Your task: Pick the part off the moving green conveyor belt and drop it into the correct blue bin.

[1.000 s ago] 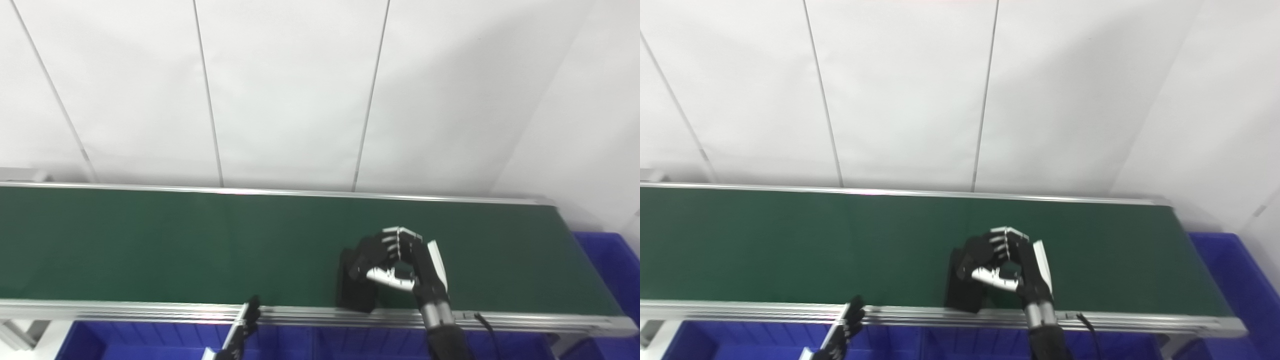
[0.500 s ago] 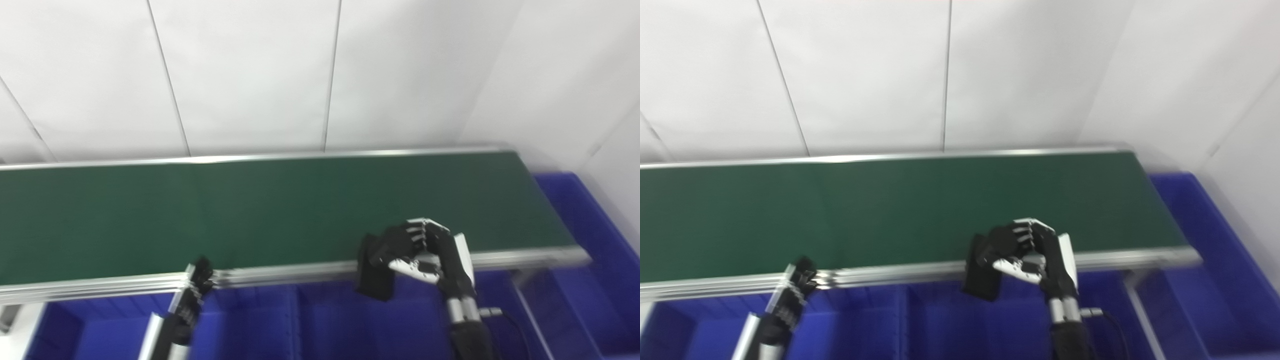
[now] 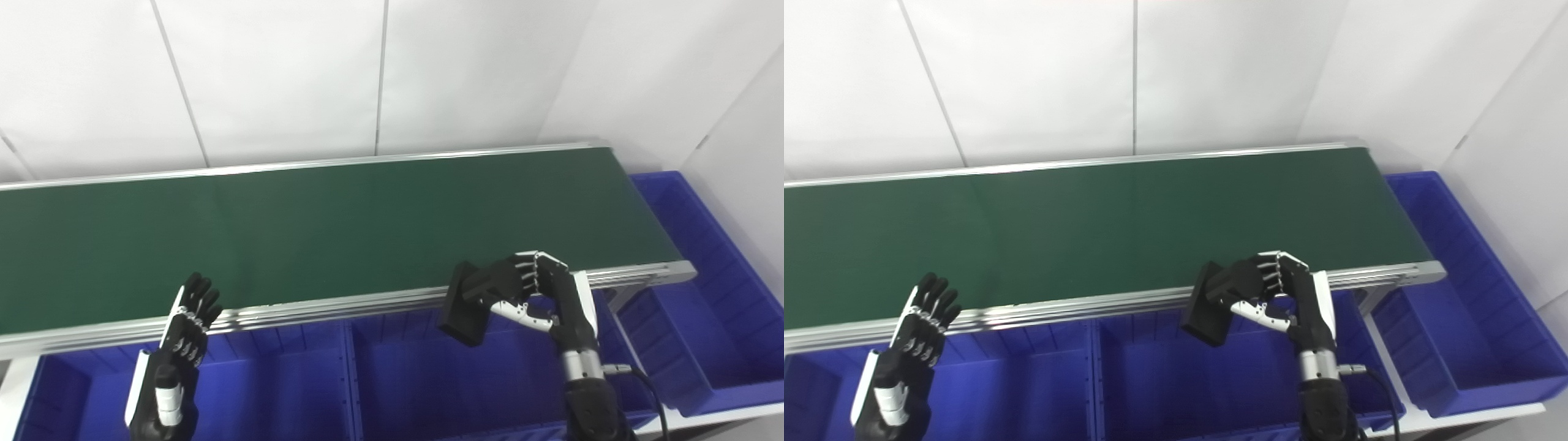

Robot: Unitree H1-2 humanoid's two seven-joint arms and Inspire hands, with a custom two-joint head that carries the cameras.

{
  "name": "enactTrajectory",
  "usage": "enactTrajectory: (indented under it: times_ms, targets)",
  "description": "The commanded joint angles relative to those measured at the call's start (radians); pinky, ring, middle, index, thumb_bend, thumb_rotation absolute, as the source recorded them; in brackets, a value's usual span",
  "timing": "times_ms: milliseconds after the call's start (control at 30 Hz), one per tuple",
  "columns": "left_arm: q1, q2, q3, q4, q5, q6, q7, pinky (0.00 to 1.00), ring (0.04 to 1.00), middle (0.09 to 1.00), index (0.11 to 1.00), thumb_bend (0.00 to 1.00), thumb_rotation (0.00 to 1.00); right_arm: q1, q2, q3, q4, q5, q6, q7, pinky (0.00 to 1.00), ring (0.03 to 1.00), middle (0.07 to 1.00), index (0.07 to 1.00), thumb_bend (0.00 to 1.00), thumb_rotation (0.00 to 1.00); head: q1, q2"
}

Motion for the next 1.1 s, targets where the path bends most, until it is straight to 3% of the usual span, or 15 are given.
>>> enactTrajectory:
  times_ms: [0, 267, 500, 767, 967, 1067]
  targets:
    - [-0.015, 0.001, 0.014, -0.014, -0.015, -0.031, -0.021, 0.92, 0.939, 0.935, 0.953, 0.85, 0.88, 0.001, -0.004, -0.008, -0.046, -0.003, 0.032, 0.003, 0.34, 0.395, 0.480, 0.534, 0.51, 0.00, -0.006, 0.002]
    - [-0.019, 0.020, 0.035, -0.056, -0.031, 0.016, -0.011, 0.93, 0.952, 0.947, 0.968, 0.87, 0.89, 0.026, -0.004, -0.005, -0.113, -0.021, 0.087, 0.010, 0.33, 0.403, 0.483, 0.528, 0.52, 0.00, -0.086, 0.048]
    - [-0.027, 0.019, 0.046, -0.061, -0.038, 0.047, -0.006, 0.94, 0.956, 0.941, 0.963, 0.91, 0.91, 0.046, -0.021, -0.003, -0.134, -0.031, 0.105, 0.031, 0.33, 0.406, 0.473, 0.531, 0.52, 0.00, -0.071, 0.031]
    - [-0.030, 0.014, 0.041, -0.036, -0.017, 0.021, -0.007, 0.93, 0.954, 0.952, 0.968, 0.89, 0.91, 0.054, -0.037, -0.003, -0.101, -0.022, 0.058, 0.031, 0.31, 0.400, 0.481, 0.531, 0.51, 0.00, -0.045, 0.004]
    - [-0.029, 0.000, 0.035, -0.005, -0.014, -0.011, -0.011, 0.91, 0.942, 0.940, 0.959, 0.90, 0.89, 0.054, -0.059, -0.001, -0.061, 0.050, -0.066, 0.066, 0.31, 0.394, 0.472, 0.537, 0.51, 0.00, -0.008, -0.028]
    - [-0.031, -0.003, 0.037, 0.010, -0.017, -0.026, -0.018, 0.90, 0.939, 0.934, 0.954, 0.89, 0.87, 0.061, -0.057, -0.003, -0.065, 0.075, -0.089, 0.078, 0.31, 0.396, 0.470, 0.538, 0.51, 0.00, -0.004, -0.033]
